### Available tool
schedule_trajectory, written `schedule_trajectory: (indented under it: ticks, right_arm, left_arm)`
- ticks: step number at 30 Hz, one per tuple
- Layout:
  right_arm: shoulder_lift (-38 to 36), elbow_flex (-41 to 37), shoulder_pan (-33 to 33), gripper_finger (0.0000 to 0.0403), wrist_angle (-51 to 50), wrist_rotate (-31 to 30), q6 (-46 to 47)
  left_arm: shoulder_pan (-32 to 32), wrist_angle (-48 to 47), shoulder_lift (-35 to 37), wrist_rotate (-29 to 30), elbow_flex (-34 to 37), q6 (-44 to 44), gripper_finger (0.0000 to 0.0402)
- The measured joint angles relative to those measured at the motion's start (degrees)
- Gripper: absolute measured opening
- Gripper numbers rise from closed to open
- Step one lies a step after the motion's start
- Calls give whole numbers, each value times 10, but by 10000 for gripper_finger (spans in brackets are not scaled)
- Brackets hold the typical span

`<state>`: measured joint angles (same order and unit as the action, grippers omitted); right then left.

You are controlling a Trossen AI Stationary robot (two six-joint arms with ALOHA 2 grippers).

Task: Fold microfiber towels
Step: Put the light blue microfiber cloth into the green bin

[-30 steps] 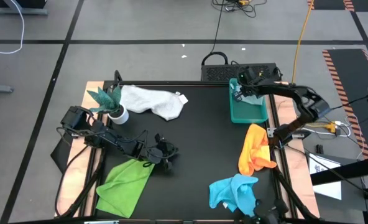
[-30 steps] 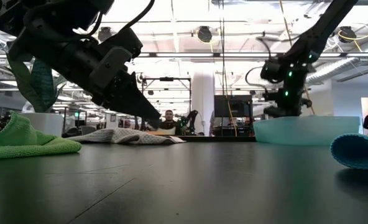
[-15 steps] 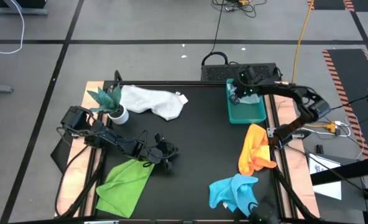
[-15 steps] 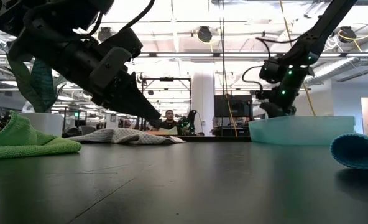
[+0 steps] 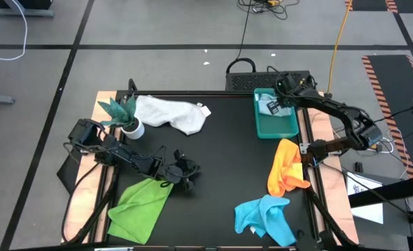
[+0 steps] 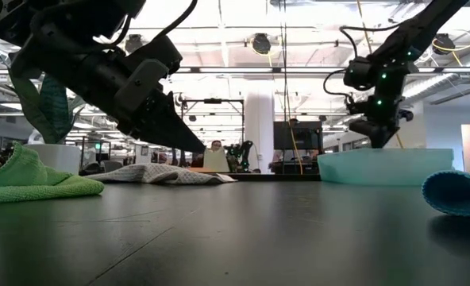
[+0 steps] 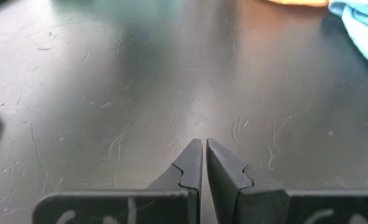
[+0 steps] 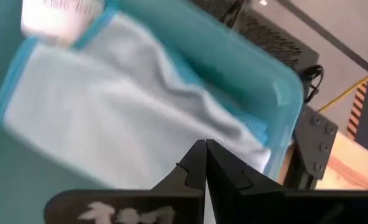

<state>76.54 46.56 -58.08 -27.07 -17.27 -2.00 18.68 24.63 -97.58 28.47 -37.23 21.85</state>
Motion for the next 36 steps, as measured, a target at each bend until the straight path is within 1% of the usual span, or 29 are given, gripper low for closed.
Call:
schedule_trajectory:
  ticks: [4, 8, 12, 16, 25, 30, 36]
  right_arm:
    - [47, 1, -4, 0, 34, -38, 9]
    - [106, 1, -11, 0, 52, -37, 4]
    - [136, 8, -9, 0, 69, -37, -6]
    - [125, 8, -11, 0, 61, -40, -44]
    - [46, 9, 7, 0, 4, -112, -35]
    - [72, 9, 6, 0, -11, -123, -33]
    - [124, 15, 5, 0, 28, -123, -44]
  left_arm:
    - [0, 16, 0, 0, 0, -3, 26]
    - [0, 23, 0, 0, 0, -14, 26]
    - [0, 23, 0, 0, 0, -18, 26]
    - [0, 23, 0, 0, 0, -18, 26]
    - [0, 26, 0, -1, 0, -17, 26]
    - [0, 27, 0, -1, 0, -16, 26]
    - [0, 27, 0, -1, 0, -16, 26]
